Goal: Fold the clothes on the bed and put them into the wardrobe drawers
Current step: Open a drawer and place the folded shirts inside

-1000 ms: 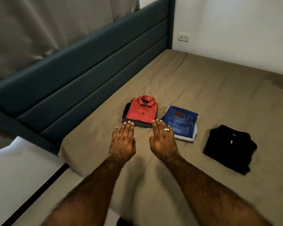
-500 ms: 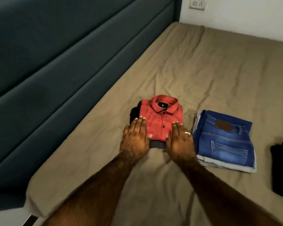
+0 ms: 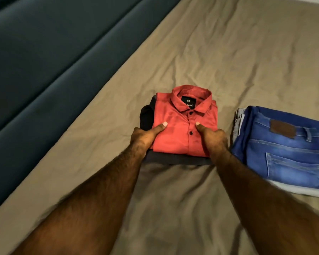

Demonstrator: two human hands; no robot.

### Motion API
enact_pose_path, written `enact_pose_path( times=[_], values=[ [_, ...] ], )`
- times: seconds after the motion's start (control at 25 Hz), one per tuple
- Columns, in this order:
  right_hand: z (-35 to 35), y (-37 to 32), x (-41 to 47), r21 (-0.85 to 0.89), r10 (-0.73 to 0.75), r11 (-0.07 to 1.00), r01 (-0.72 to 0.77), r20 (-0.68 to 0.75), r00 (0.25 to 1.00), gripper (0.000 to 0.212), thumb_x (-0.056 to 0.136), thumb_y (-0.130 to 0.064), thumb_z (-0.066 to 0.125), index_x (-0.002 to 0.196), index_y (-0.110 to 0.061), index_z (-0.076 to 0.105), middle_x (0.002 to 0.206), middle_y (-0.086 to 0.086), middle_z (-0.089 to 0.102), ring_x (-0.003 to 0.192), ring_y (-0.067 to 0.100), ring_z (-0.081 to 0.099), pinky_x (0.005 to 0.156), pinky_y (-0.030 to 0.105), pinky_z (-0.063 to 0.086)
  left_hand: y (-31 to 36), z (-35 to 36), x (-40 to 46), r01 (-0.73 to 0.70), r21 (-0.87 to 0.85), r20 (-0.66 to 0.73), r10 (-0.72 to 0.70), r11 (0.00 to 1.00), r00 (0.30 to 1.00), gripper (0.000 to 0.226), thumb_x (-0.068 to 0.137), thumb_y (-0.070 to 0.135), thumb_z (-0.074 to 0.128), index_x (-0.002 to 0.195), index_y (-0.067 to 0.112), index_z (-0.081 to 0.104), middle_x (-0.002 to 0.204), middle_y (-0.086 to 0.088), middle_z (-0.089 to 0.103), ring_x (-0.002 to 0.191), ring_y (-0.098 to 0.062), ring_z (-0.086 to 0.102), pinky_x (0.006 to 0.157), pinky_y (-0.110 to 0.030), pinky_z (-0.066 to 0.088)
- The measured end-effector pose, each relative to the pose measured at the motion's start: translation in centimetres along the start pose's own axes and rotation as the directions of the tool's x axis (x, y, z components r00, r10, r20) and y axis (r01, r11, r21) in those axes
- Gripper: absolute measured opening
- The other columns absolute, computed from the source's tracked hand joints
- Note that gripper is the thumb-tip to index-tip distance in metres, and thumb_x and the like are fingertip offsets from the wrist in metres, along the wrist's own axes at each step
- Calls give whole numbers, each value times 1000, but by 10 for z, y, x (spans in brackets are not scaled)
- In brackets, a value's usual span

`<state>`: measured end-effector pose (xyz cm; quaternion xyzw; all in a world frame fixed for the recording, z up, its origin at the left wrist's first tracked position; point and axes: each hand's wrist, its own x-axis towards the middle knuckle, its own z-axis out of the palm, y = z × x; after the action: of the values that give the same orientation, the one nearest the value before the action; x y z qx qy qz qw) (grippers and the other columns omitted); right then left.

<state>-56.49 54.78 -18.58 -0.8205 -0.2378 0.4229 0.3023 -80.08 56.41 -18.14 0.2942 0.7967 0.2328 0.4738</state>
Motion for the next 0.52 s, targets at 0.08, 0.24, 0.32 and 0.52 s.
enact_pose_path(
  times=[0.08,0.24,0.32,0.52],
  values=[
    [6,7,8,75,54,996,-57,44,998,99,66,-64,88,141,-6,59,137,17,65,119,36,63,104,39,50,-11,5,11,11,-86,56,-7,996,998,116,36,76,95,125,11,58,118,-7,70,101,-26,72,91,-42,62],
    [9,4,8,278,91,950,-145,197,976,79,57,-45,97,125,-16,68,102,2,77,89,23,73,82,34,59,-15,2,17,79,-251,254,-13,965,967,106,32,58,105,117,8,66,104,-8,79,90,-26,79,86,-44,65],
    [8,4,7,318,91,932,-174,260,961,79,46,-42,99,117,-14,75,94,5,81,85,28,79,85,47,64,-16,3,15,88,-299,304,7,950,953,99,38,47,107,121,7,71,102,-9,81,90,-27,80,88,-47,64],
    [-6,-9,-28,426,-33,894,-142,378,925,40,75,-10,89,113,-6,76,102,17,80,97,37,77,91,54,62,-21,-13,-11,54,-438,319,99,897,943,77,54,24,103,123,6,74,109,-14,80,100,-32,78,95,-53,61]
  ],
)
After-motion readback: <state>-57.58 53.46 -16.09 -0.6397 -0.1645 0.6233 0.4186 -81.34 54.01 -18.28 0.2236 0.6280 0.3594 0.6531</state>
